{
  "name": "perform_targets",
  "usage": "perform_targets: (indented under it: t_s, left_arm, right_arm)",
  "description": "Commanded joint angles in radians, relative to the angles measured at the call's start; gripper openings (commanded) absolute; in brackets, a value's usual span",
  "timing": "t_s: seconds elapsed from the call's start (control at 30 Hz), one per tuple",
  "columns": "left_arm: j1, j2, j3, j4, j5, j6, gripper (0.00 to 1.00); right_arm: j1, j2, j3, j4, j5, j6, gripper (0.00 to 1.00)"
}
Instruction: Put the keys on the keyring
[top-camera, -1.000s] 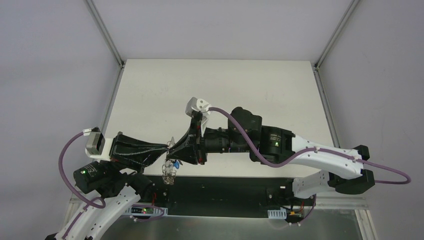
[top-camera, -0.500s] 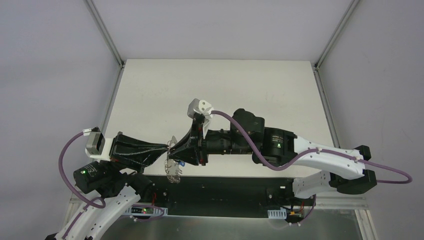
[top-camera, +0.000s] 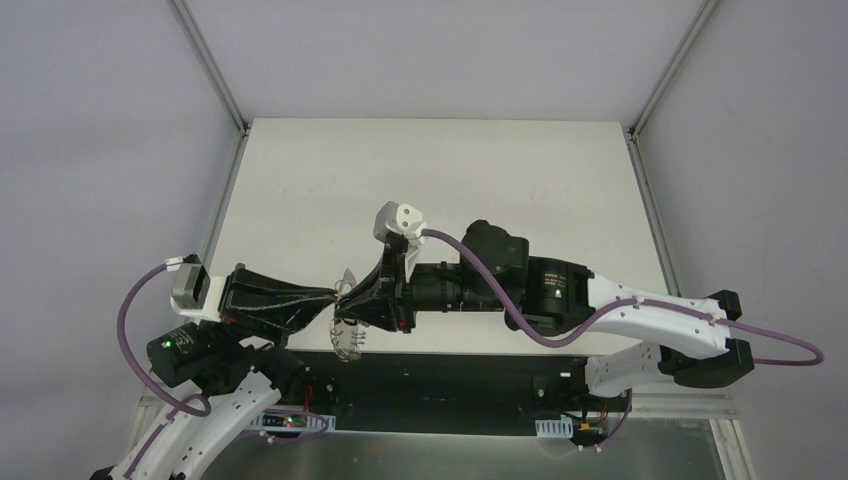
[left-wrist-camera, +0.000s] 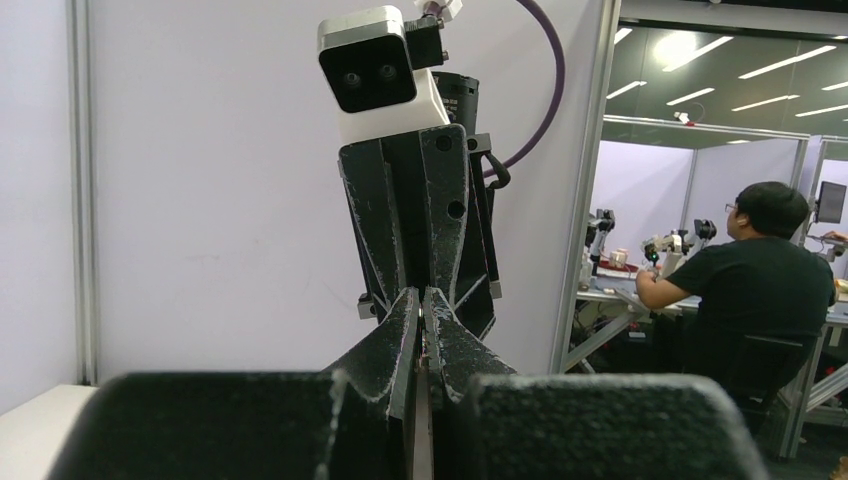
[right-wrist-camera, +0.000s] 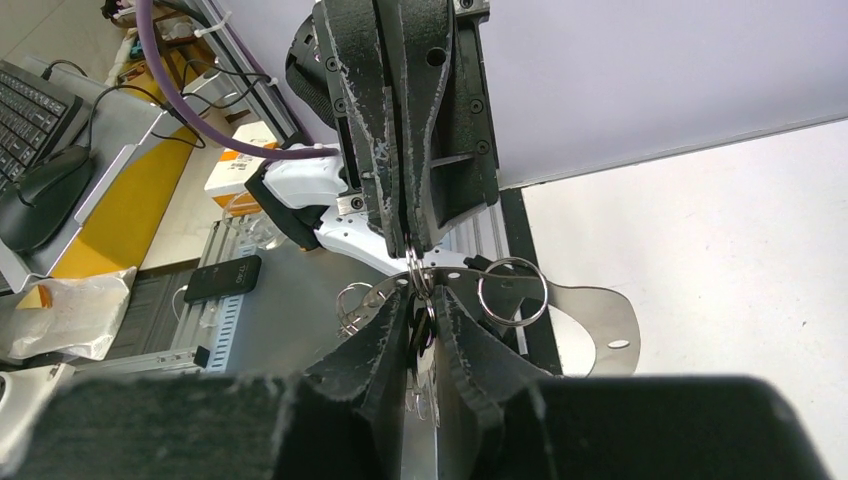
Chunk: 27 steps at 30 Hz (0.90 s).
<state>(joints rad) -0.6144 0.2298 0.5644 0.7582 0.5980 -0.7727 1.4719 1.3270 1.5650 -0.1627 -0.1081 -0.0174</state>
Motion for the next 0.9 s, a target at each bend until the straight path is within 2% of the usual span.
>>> perform_targets:
  t_s: [0.0, 0.17, 0.33, 0.6, 0.8, 0.87]
  left_arm:
    - [0.001, 0.008, 0.029, 0.053, -0.004, -0.025, 0.0]
    - [0.001, 0.007, 0.019, 0.053, -0.005, -0.031, 0.0]
    - [0.001, 0.008, 0.01, 0.053, 0.007, -0.039, 0.0]
    - [0.001, -0.003, 0.0, 0.002, 0.029, -0.046, 0.0]
    - [0.001, -0.049, 0.032, -0.136, 0.028, 0.004, 0.0]
    - [0.001, -0.063, 0.048, -0.182, 0.027, 0.019, 0.05]
  right_arm:
    - [0.01, -0.014, 0.042, 0.02, 0.024, -0.029, 0.17]
    - [0.013, -0.006, 0.055, 0.009, 0.031, -0.039, 0.15]
    - [0.02, -0.006, 0.056, 0.011, 0.045, -0.055, 0.0]
    - [0.047, -0.013, 0.046, 0.009, 0.064, -0.099, 0.0]
    - [0.066, -0.03, 0.039, -0.021, 0.072, -0.114, 0.0]
    - [0.069, -0.041, 0.035, -0.037, 0.065, -0.112, 0.0]
